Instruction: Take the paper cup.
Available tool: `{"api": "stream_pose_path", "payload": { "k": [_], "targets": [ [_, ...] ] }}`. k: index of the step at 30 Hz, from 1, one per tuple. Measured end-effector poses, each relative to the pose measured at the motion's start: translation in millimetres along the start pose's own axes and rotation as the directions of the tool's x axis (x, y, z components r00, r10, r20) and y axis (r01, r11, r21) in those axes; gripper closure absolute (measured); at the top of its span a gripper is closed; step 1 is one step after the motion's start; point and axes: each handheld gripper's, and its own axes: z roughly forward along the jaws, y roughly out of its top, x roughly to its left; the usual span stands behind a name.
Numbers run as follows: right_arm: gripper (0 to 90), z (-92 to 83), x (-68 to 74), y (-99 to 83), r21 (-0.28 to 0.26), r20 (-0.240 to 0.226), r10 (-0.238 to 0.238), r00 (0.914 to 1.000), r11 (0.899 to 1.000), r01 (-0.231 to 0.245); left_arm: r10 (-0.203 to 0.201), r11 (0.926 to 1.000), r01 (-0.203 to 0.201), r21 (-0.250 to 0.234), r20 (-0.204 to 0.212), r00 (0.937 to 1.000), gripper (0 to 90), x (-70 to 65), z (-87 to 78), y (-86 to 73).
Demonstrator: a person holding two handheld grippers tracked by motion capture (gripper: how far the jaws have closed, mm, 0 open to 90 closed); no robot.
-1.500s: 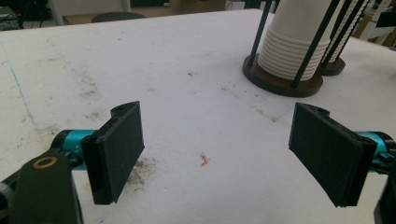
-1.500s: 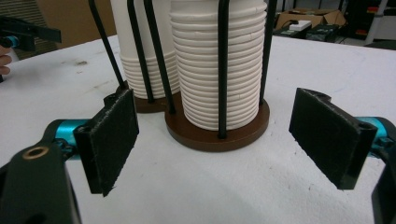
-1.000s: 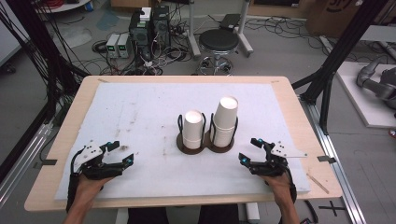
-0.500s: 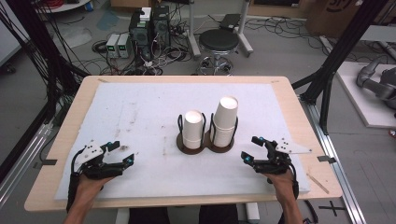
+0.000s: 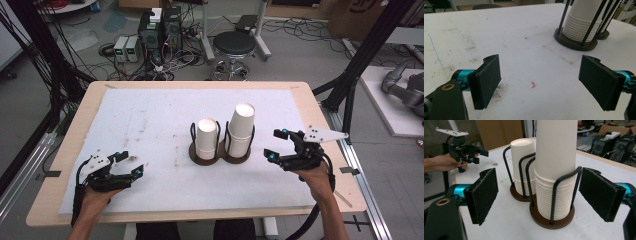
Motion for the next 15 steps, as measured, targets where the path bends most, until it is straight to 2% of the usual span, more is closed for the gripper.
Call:
{"api": "stream_pose_path", "payload": {
  "k": [1, 3, 4, 6, 9, 10, 11, 12, 15],
  "targets": [
    [16.1, -1.4, -1.4, 14.2, 0.036, -0.016, -0.013, 0.9998, 0.999, 0.014, -0.004, 1.0, 0.004, 0.003, 0.0, 1.0, 17.7, 0.0, 0.6, 0.1],
    [16.1, -1.2, -2.9, 27.9, 0.07, -0.026, -0.029, 0.9992, 0.997, 0.031, -0.006, 1.0, 0.006, 0.008, 0.001, 1.0, 17.7, 0.1, 0.8, 0.3],
    [16.1, -1.2, -2.9, 27.9, 0.07, -0.026, -0.029, 0.9992, 0.997, 0.031, -0.006, 1.0, 0.006, 0.008, 0.001, 1.0, 17.7, 0.1, 0.8, 0.3],
    [16.1, 1.1, -5.4, 46.6, 0.123, -0.036, -0.048, 0.9982, 0.991, 0.052, -0.004, 0.9999, 0.004, 0.011, 0.003, 1.0, 17.8, 0.2, 1.0, 0.4],
    [16.1, 4.0, -7.3, 57.5, 0.15, -0.038, -0.059, 0.9975, 0.987, 0.064, 0.003, 0.9999, -0.003, 0.012, 0.003, 1.0, 17.7, 0.1, 1.1, 0.5],
    [16.1, 7.1, -9.4, 66.9, 0.174, -0.044, -0.063, 0.9971, 0.982, 0.07, 0.002, 0.9999, -0.002, 0.01, 0.003, 1.0, 17.7, -0.2, 1.1, 0.4],
    [16.1, 7.1, -9.4, 66.9, 0.174, -0.044, -0.063, 0.9971, 0.982, 0.07, 0.004, 0.9999, -0.004, 0.011, 0.003, 1.0, 17.7, -0.2, 1.0, 0.4],
    [16.1, 9.9, -11.9, 74.9, 0.196, -0.047, -0.072, 0.9963, 0.977, 0.08, 0.003, 1.0, -0.003, 0.009, 0.003, 1.0, 17.8, -0.4, 1.0, 0.3],
    [16.1, 13.5, -15.1, 84.5, 0.227, -0.048, -0.079, 0.9957, 0.97, 0.088, 0.005, 1.0, -0.005, 0.006, 0.006, 1.0, 17.8, -0.2, 0.4, 0.2]
  ]
}}
